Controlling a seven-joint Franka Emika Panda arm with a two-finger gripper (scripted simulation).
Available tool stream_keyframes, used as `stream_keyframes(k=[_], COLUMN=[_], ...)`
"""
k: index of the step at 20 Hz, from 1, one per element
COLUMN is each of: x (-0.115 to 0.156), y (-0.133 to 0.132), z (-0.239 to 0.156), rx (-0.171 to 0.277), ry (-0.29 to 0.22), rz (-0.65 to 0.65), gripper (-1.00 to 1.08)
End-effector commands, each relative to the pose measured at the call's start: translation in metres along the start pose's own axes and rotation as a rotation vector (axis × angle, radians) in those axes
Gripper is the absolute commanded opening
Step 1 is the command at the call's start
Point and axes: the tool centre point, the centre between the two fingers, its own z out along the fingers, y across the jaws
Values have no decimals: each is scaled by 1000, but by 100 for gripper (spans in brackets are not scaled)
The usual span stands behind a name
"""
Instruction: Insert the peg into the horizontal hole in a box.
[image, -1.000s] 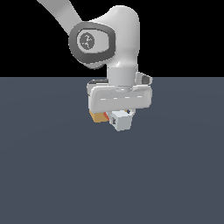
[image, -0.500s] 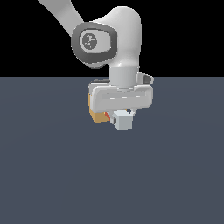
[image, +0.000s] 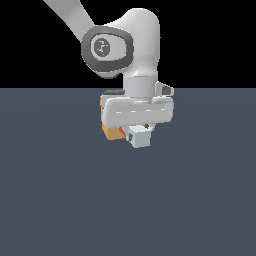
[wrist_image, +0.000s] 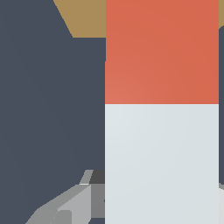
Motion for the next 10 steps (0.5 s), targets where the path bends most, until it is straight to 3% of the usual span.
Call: stream_keyframes(k=[1, 10], x=[10, 72], y=[1, 1], z=[-2, -3], rx=[-4, -6], ry=[-1, -1], rz=[-2, -2], gripper=[-100, -100])
